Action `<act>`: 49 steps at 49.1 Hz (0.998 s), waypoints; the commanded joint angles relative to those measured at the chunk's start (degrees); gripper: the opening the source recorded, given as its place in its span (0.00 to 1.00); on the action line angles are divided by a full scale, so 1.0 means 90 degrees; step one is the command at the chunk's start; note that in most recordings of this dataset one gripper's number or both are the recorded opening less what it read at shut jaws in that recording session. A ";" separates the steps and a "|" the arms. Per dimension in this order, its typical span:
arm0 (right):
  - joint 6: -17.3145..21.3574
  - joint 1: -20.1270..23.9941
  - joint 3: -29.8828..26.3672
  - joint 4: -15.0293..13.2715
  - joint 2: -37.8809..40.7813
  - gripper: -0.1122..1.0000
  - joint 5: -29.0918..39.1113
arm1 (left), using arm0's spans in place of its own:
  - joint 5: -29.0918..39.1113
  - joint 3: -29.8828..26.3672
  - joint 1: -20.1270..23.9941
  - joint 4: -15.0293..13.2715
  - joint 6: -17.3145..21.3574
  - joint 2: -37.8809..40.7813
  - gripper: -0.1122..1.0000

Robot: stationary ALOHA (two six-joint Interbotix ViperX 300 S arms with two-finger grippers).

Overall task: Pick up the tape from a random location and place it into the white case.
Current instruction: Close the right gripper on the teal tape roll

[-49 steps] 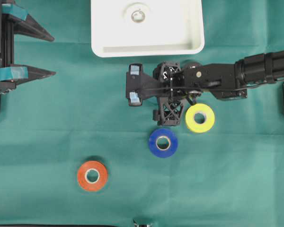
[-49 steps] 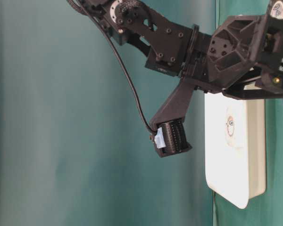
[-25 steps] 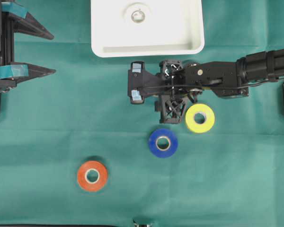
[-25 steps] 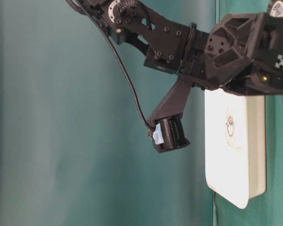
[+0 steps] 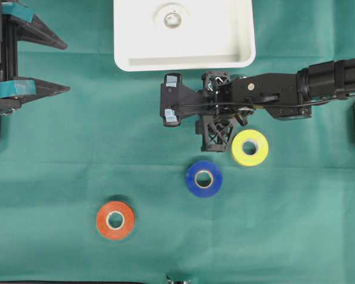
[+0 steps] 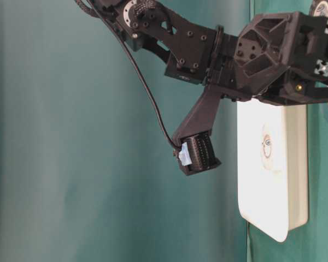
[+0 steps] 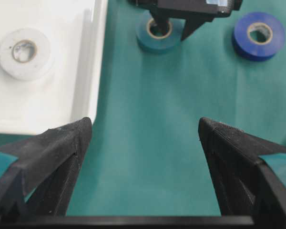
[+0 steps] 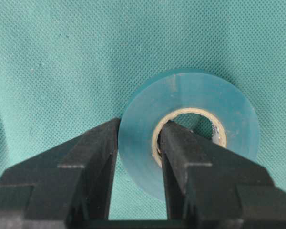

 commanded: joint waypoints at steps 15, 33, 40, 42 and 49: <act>0.0000 0.0020 -0.0186 -0.0010 -0.0312 0.35 0.0000 | -0.0059 -0.0068 0.0020 -0.0010 -0.0010 0.0000 0.91; 0.0010 0.0088 -0.0371 0.0000 -0.0869 0.35 0.0283 | -0.0049 -0.0068 0.0029 -0.0010 -0.0010 0.0000 0.91; 0.0010 0.0088 -0.0547 0.0000 -0.1055 0.35 0.0635 | -0.0049 -0.0068 0.0059 -0.0010 -0.0010 0.0000 0.91; 0.0020 0.0088 -0.0596 0.0000 -0.1094 0.35 0.0732 | -0.0049 -0.0068 0.0068 -0.0010 -0.0010 0.0000 0.91; 0.0010 0.0098 -0.0801 0.0000 -0.1221 0.35 0.1064 | -0.0049 -0.0068 0.0098 -0.0010 -0.0010 0.0000 0.91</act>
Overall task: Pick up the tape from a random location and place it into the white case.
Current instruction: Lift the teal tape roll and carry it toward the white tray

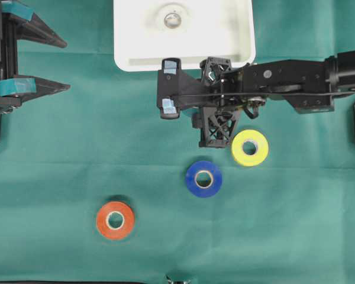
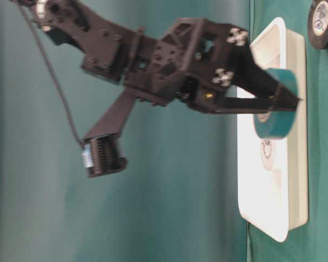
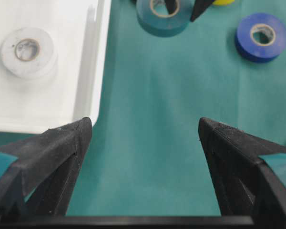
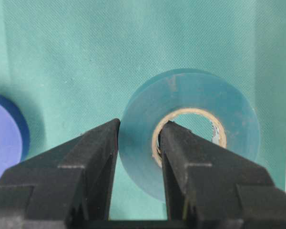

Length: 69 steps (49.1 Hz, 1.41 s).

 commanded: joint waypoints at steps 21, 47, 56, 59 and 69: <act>0.0010 0.0039 -0.0869 -0.0020 -0.0723 0.35 0.1025 | -0.0059 -0.0068 0.0068 -0.0010 -0.0010 0.0000 0.91; 0.0010 0.0039 -0.1631 -0.0273 -0.1211 0.35 0.2178 | -0.0059 -0.0068 0.0078 -0.0010 -0.0010 0.0000 0.91; 0.0010 0.0039 -0.1846 -0.0332 -0.1240 0.35 0.2500 | -0.0059 -0.0068 0.0078 -0.0010 -0.0010 0.0000 0.91; 0.0010 0.0049 -0.1904 -0.0322 -0.1240 0.35 0.2607 | -0.0049 -0.0068 0.0078 -0.0010 -0.0010 0.0000 0.91; 0.0010 0.0068 -0.2119 -0.0322 -0.1240 0.35 0.2910 | -0.0049 -0.0068 0.0078 -0.0010 -0.0010 0.0000 0.91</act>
